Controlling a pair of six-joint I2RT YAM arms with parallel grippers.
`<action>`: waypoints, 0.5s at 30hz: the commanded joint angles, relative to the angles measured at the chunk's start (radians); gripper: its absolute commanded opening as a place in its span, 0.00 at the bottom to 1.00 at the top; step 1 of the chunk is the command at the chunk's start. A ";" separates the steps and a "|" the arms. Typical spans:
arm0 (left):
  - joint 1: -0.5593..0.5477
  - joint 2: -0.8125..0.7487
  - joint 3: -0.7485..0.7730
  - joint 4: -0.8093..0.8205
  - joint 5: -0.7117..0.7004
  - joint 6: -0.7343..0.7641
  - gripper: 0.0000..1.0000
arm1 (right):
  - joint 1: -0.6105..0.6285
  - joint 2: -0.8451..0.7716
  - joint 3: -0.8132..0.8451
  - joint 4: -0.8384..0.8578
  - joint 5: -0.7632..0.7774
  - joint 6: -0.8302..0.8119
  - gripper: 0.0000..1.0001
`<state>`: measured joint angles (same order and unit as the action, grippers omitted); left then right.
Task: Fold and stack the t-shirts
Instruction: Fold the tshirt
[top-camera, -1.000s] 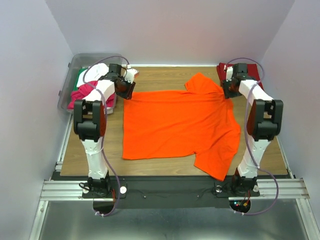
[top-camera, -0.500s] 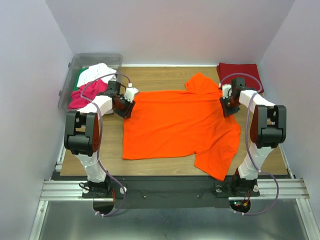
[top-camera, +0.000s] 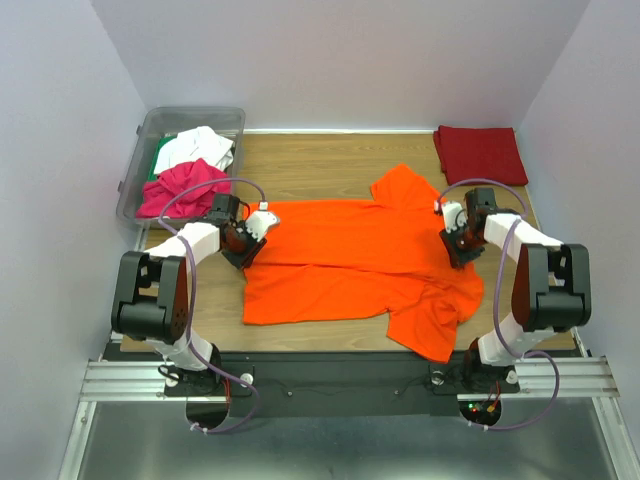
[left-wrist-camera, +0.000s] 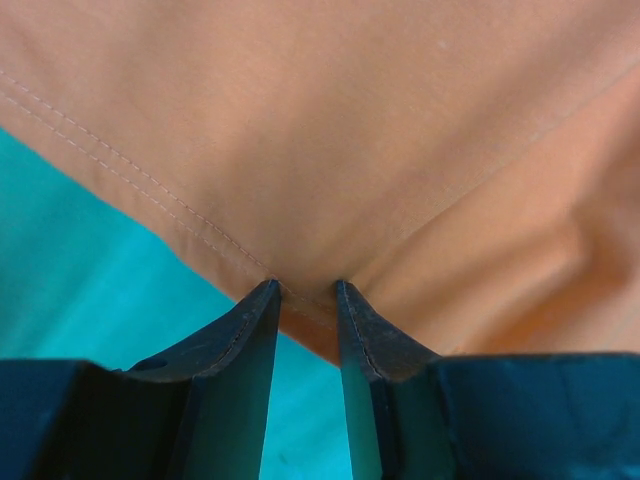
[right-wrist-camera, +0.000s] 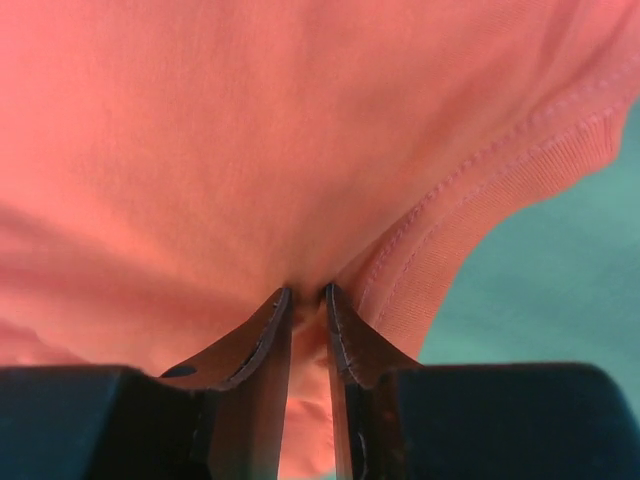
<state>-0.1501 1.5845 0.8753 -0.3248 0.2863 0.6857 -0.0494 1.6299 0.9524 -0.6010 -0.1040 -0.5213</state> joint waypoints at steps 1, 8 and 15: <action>0.000 -0.098 -0.038 -0.223 0.002 0.087 0.41 | -0.001 -0.088 -0.055 -0.190 -0.009 -0.072 0.28; 0.007 -0.106 0.212 -0.269 0.068 0.040 0.52 | -0.007 -0.066 0.297 -0.204 -0.103 0.039 0.38; 0.017 0.072 0.467 -0.178 0.074 -0.067 0.62 | -0.009 0.264 0.689 -0.175 -0.112 0.165 0.39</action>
<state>-0.1455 1.5806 1.2465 -0.5335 0.3382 0.6811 -0.0528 1.7721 1.5276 -0.7929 -0.1925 -0.4377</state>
